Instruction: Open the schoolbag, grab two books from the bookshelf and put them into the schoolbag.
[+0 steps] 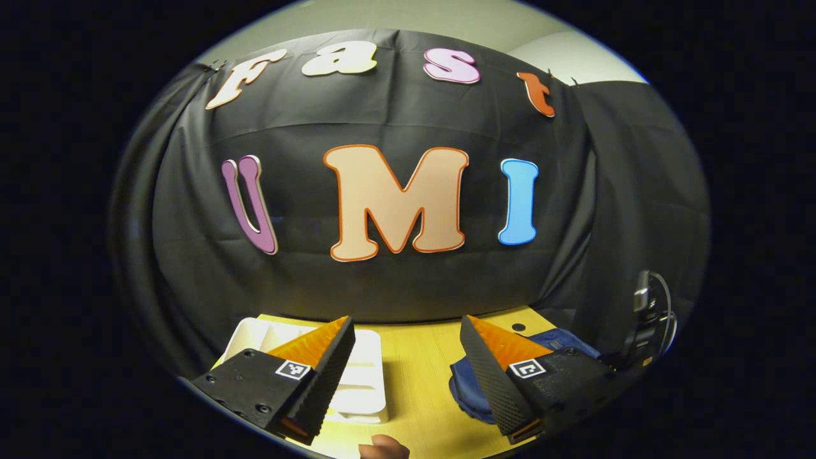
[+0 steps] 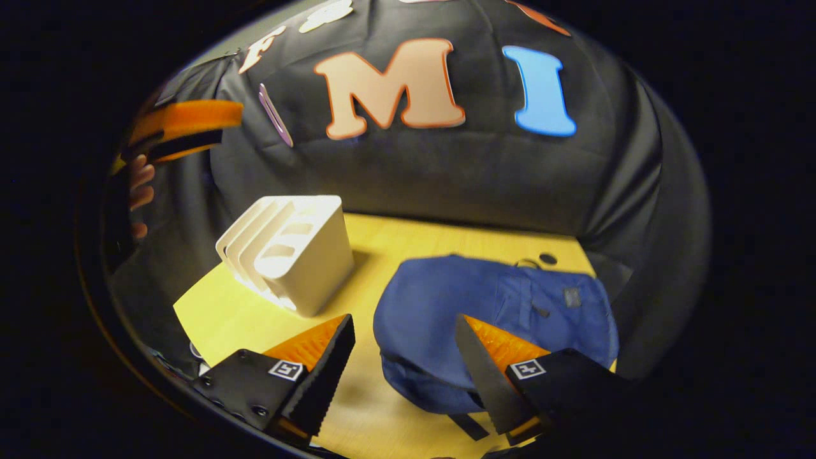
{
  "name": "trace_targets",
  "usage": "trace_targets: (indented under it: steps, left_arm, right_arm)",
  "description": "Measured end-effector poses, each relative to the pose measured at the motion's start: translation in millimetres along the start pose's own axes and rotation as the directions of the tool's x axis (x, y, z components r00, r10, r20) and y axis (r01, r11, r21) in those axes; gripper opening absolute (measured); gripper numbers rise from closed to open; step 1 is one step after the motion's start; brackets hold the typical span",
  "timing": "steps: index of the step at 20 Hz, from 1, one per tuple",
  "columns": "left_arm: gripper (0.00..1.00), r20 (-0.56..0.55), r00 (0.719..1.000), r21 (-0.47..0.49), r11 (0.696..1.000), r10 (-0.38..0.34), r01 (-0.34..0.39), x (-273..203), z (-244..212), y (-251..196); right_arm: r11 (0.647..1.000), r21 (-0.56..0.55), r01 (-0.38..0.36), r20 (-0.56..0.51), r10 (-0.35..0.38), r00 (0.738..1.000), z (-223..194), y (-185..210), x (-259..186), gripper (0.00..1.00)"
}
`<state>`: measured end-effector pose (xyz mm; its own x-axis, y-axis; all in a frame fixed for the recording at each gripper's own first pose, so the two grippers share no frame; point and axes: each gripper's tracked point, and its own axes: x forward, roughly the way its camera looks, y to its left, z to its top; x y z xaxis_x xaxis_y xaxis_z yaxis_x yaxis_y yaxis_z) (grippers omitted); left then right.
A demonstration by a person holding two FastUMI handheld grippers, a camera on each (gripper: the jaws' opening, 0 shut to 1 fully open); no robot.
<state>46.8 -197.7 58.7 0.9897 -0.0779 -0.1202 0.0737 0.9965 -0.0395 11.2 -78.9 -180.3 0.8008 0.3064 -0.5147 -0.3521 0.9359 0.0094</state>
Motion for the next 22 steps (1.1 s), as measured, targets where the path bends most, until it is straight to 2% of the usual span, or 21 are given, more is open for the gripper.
trace_targets:
  steps: [3,8,10,12,17,22]
  left_arm:
    - [0.96,0.015,1.0,-0.026,1.0,0.002,-0.002,-12,7,14]
    - [0.94,0.038,0.999,-0.027,0.999,0.026,-0.025,-41,14,39]
    - [0.96,0.053,0.998,-0.012,0.999,0.037,-0.036,-51,15,47]
    - [0.94,0.062,0.998,0.001,1.0,0.028,-0.029,-57,17,49]
    - [0.95,0.087,0.996,0.026,1.0,0.003,-0.005,-63,20,55]
    - [0.95,0.069,0.998,0.036,0.999,-0.005,0.003,-60,11,59]
  right_arm:
    - [0.998,-0.008,0.068,0.17,-0.066,0.983,71,8,-27,1.0]
    - [0.989,0.029,0.146,0.325,-0.148,0.934,139,34,-79,1.0]
    - [0.985,0.053,0.166,0.365,-0.174,0.915,153,45,-93,1.0]
    - [0.984,0.078,0.16,0.382,-0.178,0.907,160,54,-101,0.99]
    - [0.979,0.116,0.17,0.418,-0.204,0.885,174,63,-111,1.0]
    - [0.975,0.144,0.171,0.402,-0.215,0.89,174,66,-104,1.0]
